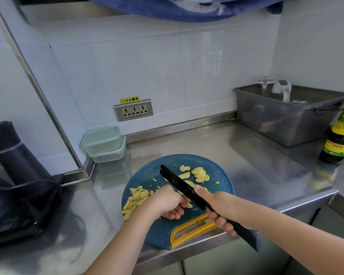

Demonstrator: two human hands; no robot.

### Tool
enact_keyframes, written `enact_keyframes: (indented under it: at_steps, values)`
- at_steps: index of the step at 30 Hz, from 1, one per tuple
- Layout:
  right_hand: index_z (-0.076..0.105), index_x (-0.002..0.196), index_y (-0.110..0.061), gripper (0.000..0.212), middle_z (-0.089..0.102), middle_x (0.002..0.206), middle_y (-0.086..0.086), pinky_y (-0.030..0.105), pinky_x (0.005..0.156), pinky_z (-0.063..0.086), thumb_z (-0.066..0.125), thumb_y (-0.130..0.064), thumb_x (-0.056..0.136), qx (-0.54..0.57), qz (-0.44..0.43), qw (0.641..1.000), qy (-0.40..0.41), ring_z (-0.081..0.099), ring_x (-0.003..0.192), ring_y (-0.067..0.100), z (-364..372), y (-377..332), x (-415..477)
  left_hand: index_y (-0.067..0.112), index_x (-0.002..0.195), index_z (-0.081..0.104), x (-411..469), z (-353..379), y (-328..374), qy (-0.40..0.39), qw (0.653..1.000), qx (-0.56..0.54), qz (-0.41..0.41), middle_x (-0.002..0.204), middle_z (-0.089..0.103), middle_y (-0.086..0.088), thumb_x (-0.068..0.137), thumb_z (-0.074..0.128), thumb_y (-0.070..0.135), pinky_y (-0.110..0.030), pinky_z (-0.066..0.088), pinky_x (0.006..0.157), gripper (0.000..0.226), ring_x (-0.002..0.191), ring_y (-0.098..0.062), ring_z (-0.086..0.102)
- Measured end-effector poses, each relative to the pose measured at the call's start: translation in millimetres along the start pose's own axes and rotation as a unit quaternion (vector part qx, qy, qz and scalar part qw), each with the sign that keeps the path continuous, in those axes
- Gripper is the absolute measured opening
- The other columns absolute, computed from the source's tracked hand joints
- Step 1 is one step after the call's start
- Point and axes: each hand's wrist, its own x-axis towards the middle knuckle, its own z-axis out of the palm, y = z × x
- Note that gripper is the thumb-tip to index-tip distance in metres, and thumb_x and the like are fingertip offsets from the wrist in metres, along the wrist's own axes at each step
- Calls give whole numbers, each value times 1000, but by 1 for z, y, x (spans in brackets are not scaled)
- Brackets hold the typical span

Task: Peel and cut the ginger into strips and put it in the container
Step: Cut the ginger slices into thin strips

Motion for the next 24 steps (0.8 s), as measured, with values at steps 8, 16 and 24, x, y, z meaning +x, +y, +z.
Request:
enact_keyframes:
  at_steps: [8, 16, 24]
  values:
    - [38, 56, -19, 66, 37, 48, -3, 19, 38, 34, 30, -79, 83, 22, -33, 999, 10, 33, 36, 11, -7, 0, -3, 22, 103, 55, 0, 5, -8, 171, 972, 107, 118, 83, 65, 3, 86, 67, 26, -22, 53, 60, 22, 67, -7, 62]
    - [41, 52, -19, 69, 39, 48, -2, 22, 41, 35, 33, -81, 80, 46, -49, 997, 28, 35, 37, 12, -26, 3, -6, 25, 106, 67, -2, -9, -14, 118, 909, 275, 289, 102, 55, 11, 88, 65, 27, -13, 43, 74, 18, 84, -1, 55]
    - [38, 52, -17, 68, 41, 47, -2, 19, 38, 37, 31, -78, 83, 35, -50, 998, 11, 38, 34, 10, -26, 11, -6, 24, 116, 64, 2, -10, -15, 112, 854, 377, 340, 112, 52, 9, 90, 61, 28, -11, 37, 78, 26, 91, -1, 48]
